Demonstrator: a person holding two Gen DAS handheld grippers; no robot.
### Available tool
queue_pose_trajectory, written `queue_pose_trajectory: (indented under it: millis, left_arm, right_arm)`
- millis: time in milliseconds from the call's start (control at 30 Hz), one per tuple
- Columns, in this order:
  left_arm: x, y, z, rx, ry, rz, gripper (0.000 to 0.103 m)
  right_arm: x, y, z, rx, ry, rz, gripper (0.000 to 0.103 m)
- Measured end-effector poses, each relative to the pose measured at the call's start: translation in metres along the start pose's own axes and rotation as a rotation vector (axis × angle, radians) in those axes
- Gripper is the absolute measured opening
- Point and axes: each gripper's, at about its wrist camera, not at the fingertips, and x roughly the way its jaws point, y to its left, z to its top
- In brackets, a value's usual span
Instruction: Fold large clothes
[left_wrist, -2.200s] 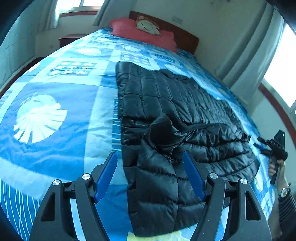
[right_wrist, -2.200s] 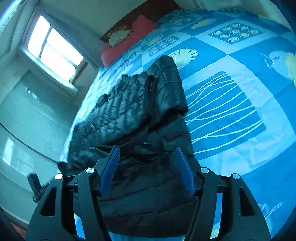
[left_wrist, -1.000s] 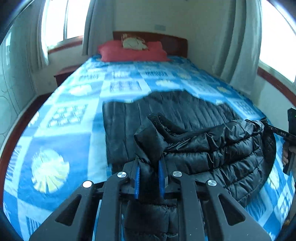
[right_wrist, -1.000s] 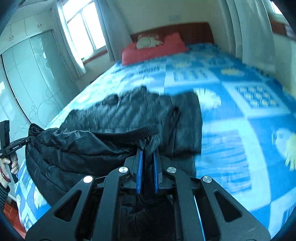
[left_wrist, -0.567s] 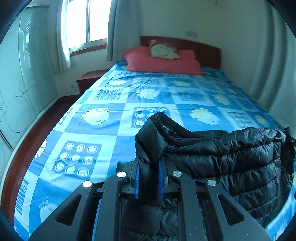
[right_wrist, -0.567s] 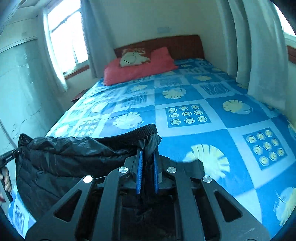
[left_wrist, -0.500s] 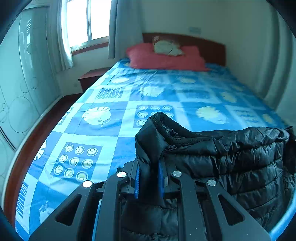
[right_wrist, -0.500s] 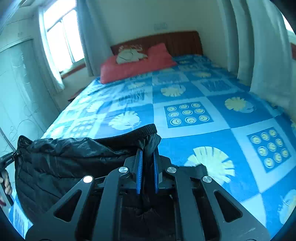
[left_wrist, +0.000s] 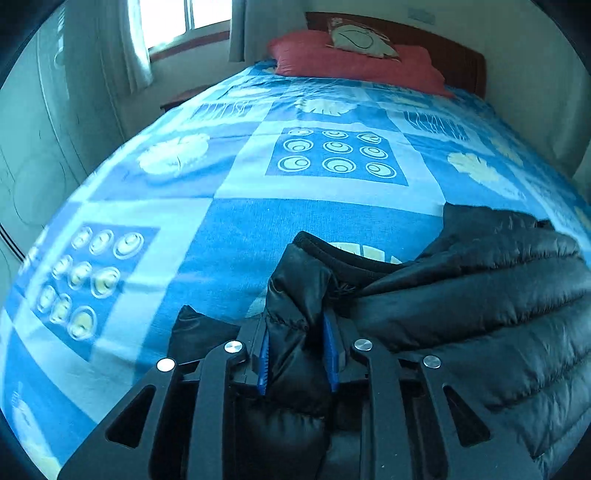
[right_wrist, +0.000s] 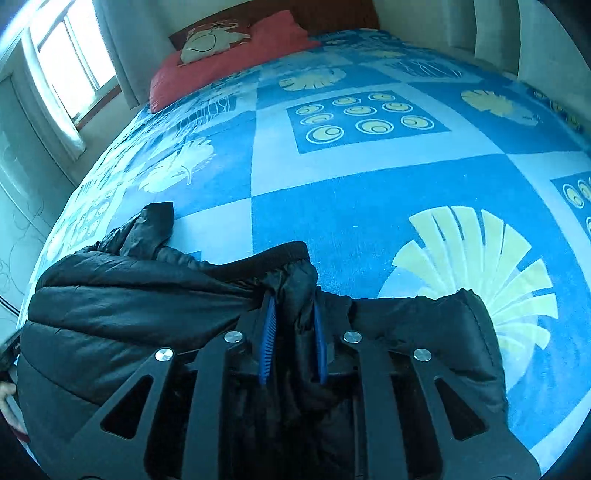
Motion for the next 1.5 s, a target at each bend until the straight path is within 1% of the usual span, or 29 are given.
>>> queue_pose_trajectory:
  millis: [67, 133, 200, 233, 267, 300, 400, 433, 467, 500, 533, 600, 667, 733, 767, 800, 833, 867, 900, 933, 967, 1000, 1033, 1100, 1167, 1233, 1333, 1367, 1500]
  left_arm:
    - [-0.005, 0.007, 0.004, -0.028, 0.004, -0.041, 0.028]
    - [-0.017, 0.02, 0.007, -0.092, -0.002, -0.099, 0.034]
    - [-0.036, 0.049, 0.007, -0.222, -0.039, -0.196, 0.055]
    - [-0.043, 0.065, 0.006, -0.291, -0.057, -0.239, 0.06]
    - [-0.05, 0.078, 0.004, -0.352, -0.074, -0.269, 0.064]
    - [-0.055, 0.085, 0.004, -0.384, -0.081, -0.289, 0.064]
    - [-0.079, 0.092, 0.005, -0.416, -0.144, -0.334, 0.065]
    - [-0.082, 0.095, 0.006, -0.429, -0.155, -0.369, 0.065]
    - [-0.08, 0.1, 0.007, -0.458, -0.132, -0.457, 0.066]
    - [-0.072, 0.105, 0.009, -0.492, -0.079, -0.501, 0.066]
    - [-0.069, 0.109, 0.011, -0.509, -0.051, -0.467, 0.066]
    - [-0.071, 0.111, 0.007, -0.502, -0.059, -0.366, 0.066]
    - [-0.077, 0.102, 0.004, -0.429, -0.061, -0.295, 0.066]
    - [-0.09, 0.084, 0.002, -0.343, -0.094, -0.234, 0.066]
    - [-0.1, 0.073, 0.001, -0.303, -0.127, -0.212, 0.066]
    - [-0.115, 0.052, 0.0, -0.241, -0.174, -0.203, 0.066]
    - [-0.122, 0.04, -0.003, -0.201, -0.194, -0.205, 0.066]
    - [-0.13, 0.016, -0.004, -0.14, -0.212, -0.203, 0.066]
    - [-0.134, -0.006, -0.005, -0.087, -0.216, -0.199, 0.067]
    - [-0.134, -0.02, -0.005, -0.056, -0.206, -0.214, 0.067]
    - [-0.131, -0.033, -0.006, -0.037, -0.189, -0.238, 0.067]
    - [-0.122, -0.052, -0.008, -0.021, -0.16, -0.262, 0.067]
    - [-0.114, -0.058, -0.008, -0.016, -0.142, -0.257, 0.067]
    - [-0.085, -0.071, -0.013, -0.019, -0.079, -0.209, 0.068]
    - [-0.056, -0.07, -0.017, -0.042, -0.016, -0.182, 0.068]
    - [-0.042, -0.069, -0.021, -0.049, -0.012, -0.171, 0.069]
    - [-0.029, -0.083, -0.024, 0.003, -0.015, -0.094, 0.071]
    - [-0.025, -0.086, -0.024, 0.012, -0.017, -0.082, 0.071]
    - [-0.017, -0.088, -0.022, 0.028, -0.012, -0.065, 0.071]
  right_arm:
    - [0.0, -0.003, 0.002, 0.01, 0.008, 0.018, 0.019]
    - [-0.006, -0.008, 0.005, 0.026, 0.009, 0.034, 0.027]
    - [-0.017, -0.014, 0.006, 0.034, -0.009, 0.023, 0.049]
    - [-0.023, -0.017, 0.006, 0.047, -0.024, 0.037, 0.054]
    - [-0.029, -0.018, 0.005, 0.058, -0.04, 0.05, 0.055]
    - [-0.034, -0.016, 0.005, 0.059, -0.052, 0.048, 0.059]
    - [-0.051, -0.003, 0.001, 0.031, -0.111, 0.027, 0.059]
    - [-0.051, -0.001, -0.002, 0.004, -0.115, -0.014, 0.059]
    - [-0.045, -0.002, -0.003, -0.016, -0.087, -0.065, 0.059]
    - [-0.04, -0.007, -0.005, 0.0, -0.063, -0.086, 0.055]
    - [-0.039, -0.014, -0.005, 0.039, -0.059, -0.085, 0.046]
    - [-0.043, -0.027, -0.005, 0.117, -0.075, -0.061, 0.042]
    - [-0.051, -0.029, -0.005, 0.151, -0.104, -0.091, 0.042]
    - [-0.066, -0.012, -0.006, 0.09, -0.175, -0.152, 0.042]
    - [-0.076, 0.005, -0.008, 0.023, -0.221, -0.153, 0.042]
    - [-0.081, 0.016, -0.01, -0.011, -0.243, -0.134, 0.042]
    - [-0.086, 0.031, -0.012, -0.045, -0.257, -0.095, 0.043]
    - [-0.088, 0.045, -0.014, -0.069, -0.251, -0.05, 0.044]
    - [-0.086, 0.065, -0.017, -0.092, -0.222, 0.03, 0.045]
    - [-0.084, 0.075, -0.019, -0.098, -0.205, 0.068, 0.051]
    - [-0.078, 0.089, -0.022, -0.102, -0.178, 0.116, 0.052]
    - [-0.074, 0.097, -0.025, -0.103, -0.161, 0.138, 0.053]
    - [-0.065, 0.107, -0.027, -0.115, -0.134, 0.15, 0.053]
    - [-0.044, 0.119, -0.031, -0.149, -0.082, 0.113, 0.053]
    - [-0.015, 0.121, -0.037, -0.16, 0.01, 0.063, 0.055]
    - [-0.007, 0.122, -0.038, -0.157, 0.004, 0.039, 0.055]
    - [0.001, 0.13, -0.042, -0.191, -0.016, -0.018, 0.055]
    - [0.003, 0.13, -0.043, -0.195, -0.023, -0.028, 0.055]
    - [0.001, 0.131, -0.045, -0.191, -0.036, -0.025, 0.056]
